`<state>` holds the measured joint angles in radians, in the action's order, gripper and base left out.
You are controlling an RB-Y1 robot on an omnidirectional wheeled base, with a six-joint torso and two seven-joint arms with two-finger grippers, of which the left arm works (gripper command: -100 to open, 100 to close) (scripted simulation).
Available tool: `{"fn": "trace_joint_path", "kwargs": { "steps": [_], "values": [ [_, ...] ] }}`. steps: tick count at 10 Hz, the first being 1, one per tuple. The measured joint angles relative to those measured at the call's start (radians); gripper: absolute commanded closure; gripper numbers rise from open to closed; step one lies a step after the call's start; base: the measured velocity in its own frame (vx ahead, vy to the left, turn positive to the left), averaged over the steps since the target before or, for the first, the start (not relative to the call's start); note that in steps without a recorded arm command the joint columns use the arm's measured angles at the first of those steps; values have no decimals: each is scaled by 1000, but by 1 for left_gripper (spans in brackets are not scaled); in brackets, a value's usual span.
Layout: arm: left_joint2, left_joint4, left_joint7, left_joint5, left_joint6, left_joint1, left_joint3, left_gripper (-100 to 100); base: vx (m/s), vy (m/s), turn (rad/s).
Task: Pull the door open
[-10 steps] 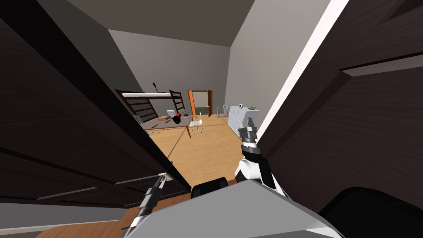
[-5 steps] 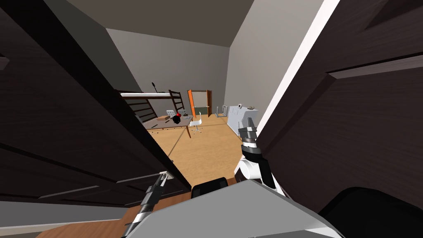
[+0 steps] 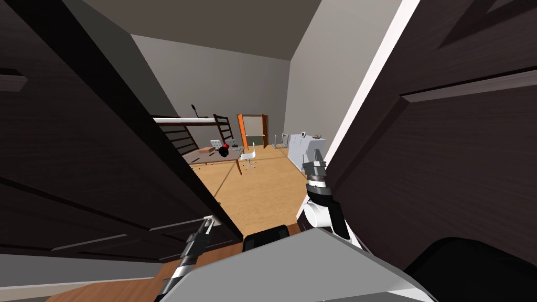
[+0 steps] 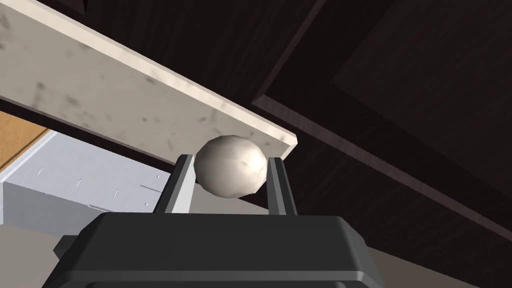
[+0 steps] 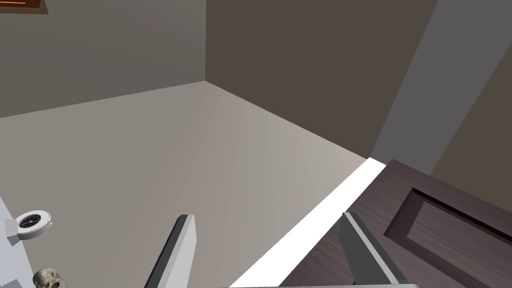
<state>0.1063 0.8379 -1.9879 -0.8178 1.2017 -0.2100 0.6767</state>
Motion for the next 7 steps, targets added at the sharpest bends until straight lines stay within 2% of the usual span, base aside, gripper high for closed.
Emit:
{"fn": "trace_joint_path", "kwargs": {
  "steps": [7],
  "values": [
    [15, -31, 178, 50, -13, 27, -41, 100, -37, 11, -23]
  ]
}}
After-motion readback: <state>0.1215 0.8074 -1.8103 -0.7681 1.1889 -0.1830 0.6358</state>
